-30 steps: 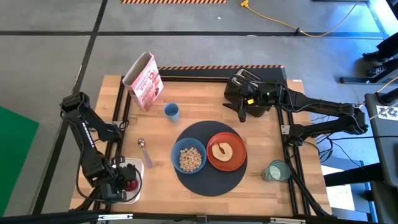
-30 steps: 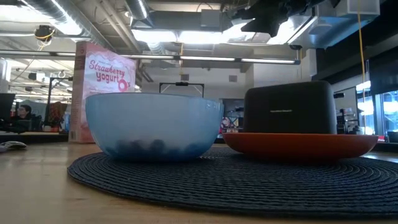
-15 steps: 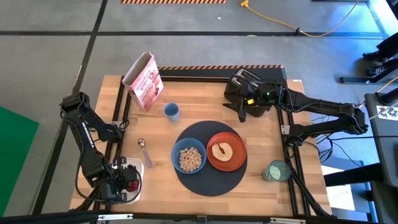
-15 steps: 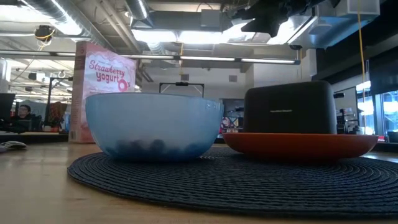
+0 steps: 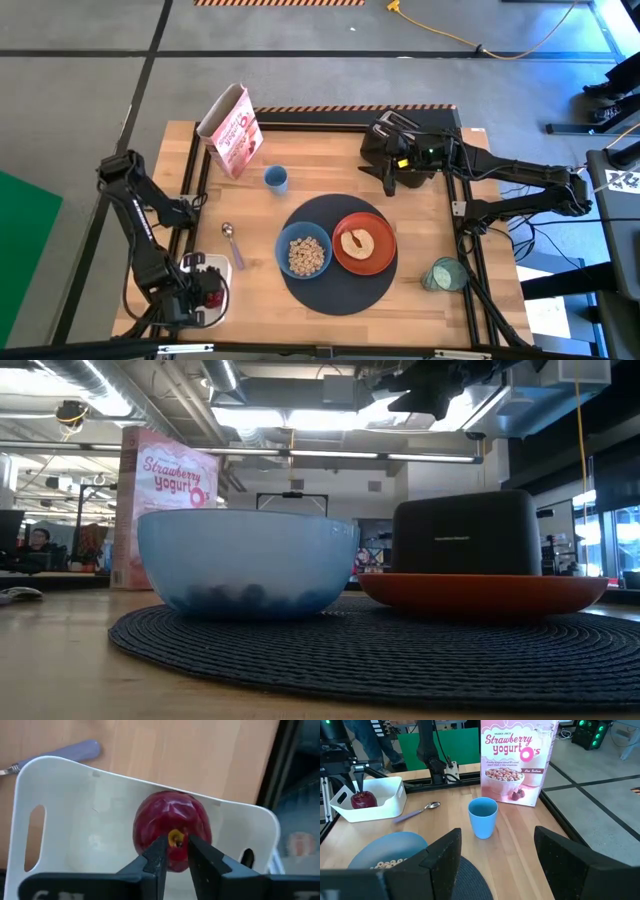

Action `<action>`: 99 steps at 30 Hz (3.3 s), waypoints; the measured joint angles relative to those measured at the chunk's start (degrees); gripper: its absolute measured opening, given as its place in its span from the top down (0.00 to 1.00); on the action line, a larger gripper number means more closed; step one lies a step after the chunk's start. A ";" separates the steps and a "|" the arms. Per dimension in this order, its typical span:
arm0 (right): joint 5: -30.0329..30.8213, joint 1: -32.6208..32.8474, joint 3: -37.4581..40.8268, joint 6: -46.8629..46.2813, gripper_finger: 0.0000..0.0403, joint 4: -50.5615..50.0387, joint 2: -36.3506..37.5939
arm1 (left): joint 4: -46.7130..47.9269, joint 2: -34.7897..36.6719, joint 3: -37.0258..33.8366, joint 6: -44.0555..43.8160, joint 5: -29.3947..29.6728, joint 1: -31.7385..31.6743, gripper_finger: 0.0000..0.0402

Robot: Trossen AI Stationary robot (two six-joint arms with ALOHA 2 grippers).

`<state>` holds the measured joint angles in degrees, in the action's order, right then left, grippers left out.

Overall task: Arrange a breakfast setting
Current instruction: Put the apple on the orange plate

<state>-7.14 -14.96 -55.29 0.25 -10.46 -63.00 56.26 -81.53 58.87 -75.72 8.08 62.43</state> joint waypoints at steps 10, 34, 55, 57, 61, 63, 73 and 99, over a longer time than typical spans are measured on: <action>0.00 0.01 0.00 0.00 0.41 0.08 0.00 | -1.13 -3.01 0.07 4.27 -2.39 0.00 0.90; 0.15 2.74 -0.02 0.34 0.41 2.33 -5.42 | 26.07 -1.82 15.02 4.34 5.54 -3.82 0.99; 13.10 22.99 0.00 11.17 0.40 9.41 -13.36 | 1.55 -1.61 27.15 50.46 26.52 -39.98 0.98; 15.05 22.98 0.00 12.01 0.36 9.51 -13.16 | -1.99 -1.61 27.19 55.78 23.30 -43.53 0.98; 17.02 22.82 0.00 12.22 0.21 11.00 -12.94 | -6.77 -2.45 27.19 62.87 19.02 -49.69 0.98; 19.41 22.82 0.00 12.22 0.11 11.55 -13.03 | -8.98 -3.17 27.17 65.48 17.91 -51.82 0.98; 26.05 22.69 0.00 13.79 0.14 16.44 -13.82 | -21.39 -7.80 27.17 71.75 10.34 -58.75 0.98; 18.55 15.66 0.00 11.58 0.11 14.97 -16.33 | -24.77 -9.39 27.17 71.31 8.40 -62.16 0.98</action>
<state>11.41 0.70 -55.29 11.84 4.51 -79.33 31.48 -90.91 86.04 -4.40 16.47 0.27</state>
